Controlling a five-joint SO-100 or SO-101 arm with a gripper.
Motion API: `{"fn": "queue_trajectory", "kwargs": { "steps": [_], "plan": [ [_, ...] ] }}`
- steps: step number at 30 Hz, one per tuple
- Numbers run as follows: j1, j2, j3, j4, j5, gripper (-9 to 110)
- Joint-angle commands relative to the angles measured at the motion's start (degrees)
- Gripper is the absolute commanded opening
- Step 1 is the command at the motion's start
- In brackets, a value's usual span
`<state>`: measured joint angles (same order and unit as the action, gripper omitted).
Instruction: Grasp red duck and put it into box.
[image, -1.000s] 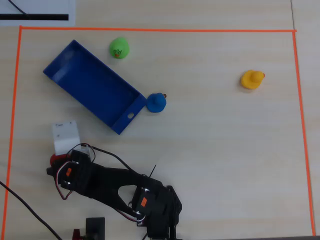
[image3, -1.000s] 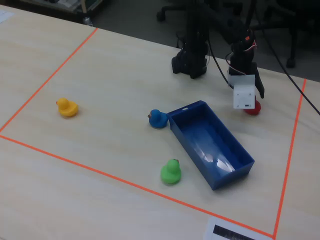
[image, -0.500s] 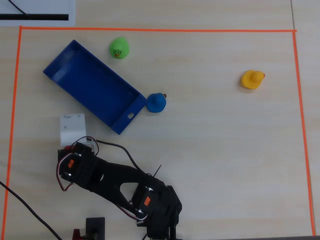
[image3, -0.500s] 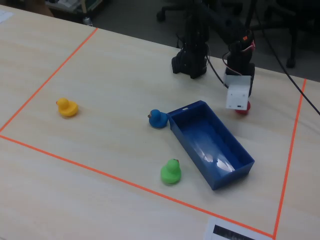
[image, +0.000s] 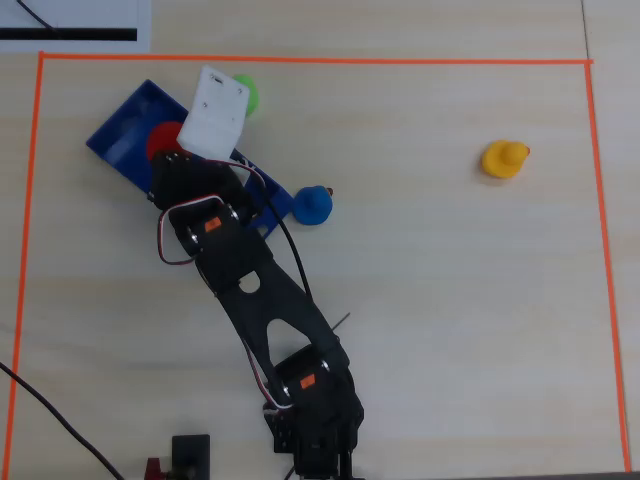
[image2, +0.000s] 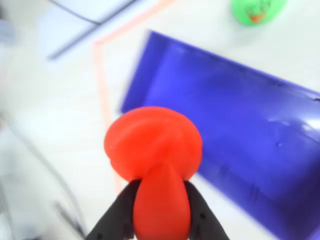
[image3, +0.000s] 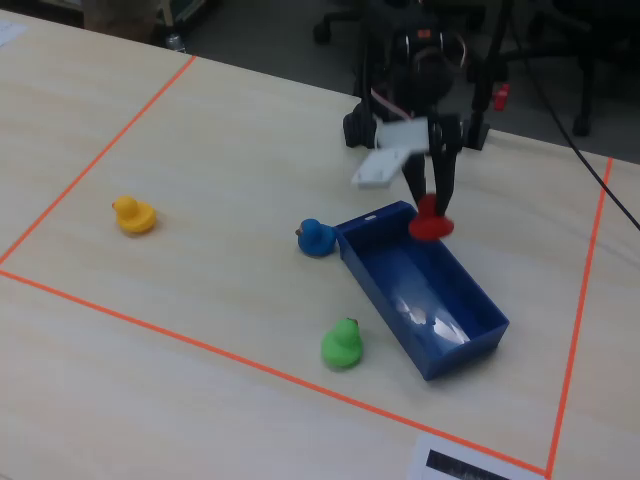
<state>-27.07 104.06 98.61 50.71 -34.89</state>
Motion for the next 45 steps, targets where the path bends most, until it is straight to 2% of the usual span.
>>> {"fn": "queue_trajectory", "kwargs": {
  "steps": [1,5,7,10,15,18,23,26,29,35,39,45],
  "plan": [
    [0.18,-4.04,3.25,-6.94,-0.09,0],
    [-0.88,-7.91,6.24,-11.34,-0.26,0],
    [-0.62,-9.23,5.19,-10.81,-0.97,10],
    [0.62,-8.61,1.67,-5.62,-2.37,25],
    [3.69,-0.79,-8.17,8.26,-6.94,35],
    [6.68,6.5,-15.82,16.7,-10.81,28],
    [16.35,21.88,-18.46,21.36,-19.78,2],
    [23.64,33.66,-10.28,19.34,-26.02,0],
    [28.83,49.22,5.54,12.13,-31.2,0],
    [30.85,73.74,32.08,7.56,-33.13,0],
    [30.76,82.09,44.91,8.88,-34.37,0],
    [31.82,84.9,64.95,4.66,-36.47,0]
  ]
}}
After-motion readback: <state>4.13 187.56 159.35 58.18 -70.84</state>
